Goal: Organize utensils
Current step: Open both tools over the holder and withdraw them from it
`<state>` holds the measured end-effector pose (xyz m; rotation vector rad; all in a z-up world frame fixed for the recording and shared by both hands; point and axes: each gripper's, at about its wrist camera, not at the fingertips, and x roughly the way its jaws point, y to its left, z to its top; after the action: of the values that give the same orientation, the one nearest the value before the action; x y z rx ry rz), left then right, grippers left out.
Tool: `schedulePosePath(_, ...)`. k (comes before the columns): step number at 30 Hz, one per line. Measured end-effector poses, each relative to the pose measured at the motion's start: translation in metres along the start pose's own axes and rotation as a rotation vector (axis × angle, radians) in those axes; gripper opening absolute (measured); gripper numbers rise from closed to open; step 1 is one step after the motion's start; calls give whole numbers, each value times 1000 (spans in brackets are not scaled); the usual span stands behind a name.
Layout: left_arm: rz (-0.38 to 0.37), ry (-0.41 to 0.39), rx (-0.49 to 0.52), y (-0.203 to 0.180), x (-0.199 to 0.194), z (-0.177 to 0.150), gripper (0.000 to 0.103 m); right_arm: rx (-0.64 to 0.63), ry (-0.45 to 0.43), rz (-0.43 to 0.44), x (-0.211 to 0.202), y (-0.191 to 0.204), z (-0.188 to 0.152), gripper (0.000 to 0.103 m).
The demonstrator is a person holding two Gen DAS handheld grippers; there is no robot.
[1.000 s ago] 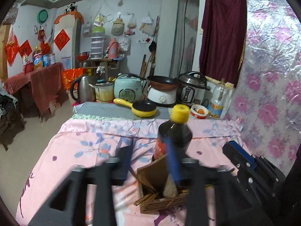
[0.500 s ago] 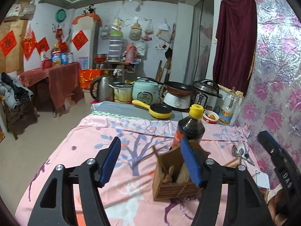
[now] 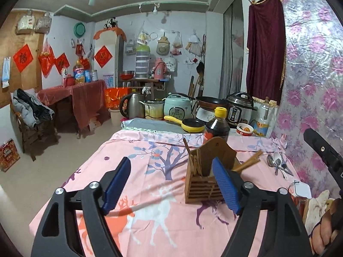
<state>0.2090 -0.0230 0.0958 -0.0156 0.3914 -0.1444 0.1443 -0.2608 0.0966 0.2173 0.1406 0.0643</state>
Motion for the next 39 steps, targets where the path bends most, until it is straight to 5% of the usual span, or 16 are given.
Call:
schedulePosePath(18, 102, -151, -6, 10, -135, -34, 97, 12, -65, -28, -124, 35, -18, 89)
schedulePosePath(28, 117, -192, -3, 10, -200, -57, 97, -17, -106, -51, -194, 52, -27, 95)
schedulePosePath(39, 116, -151, -11, 8, -174, -82, 97, 79, 79, -81, -139, 25, -68, 96)
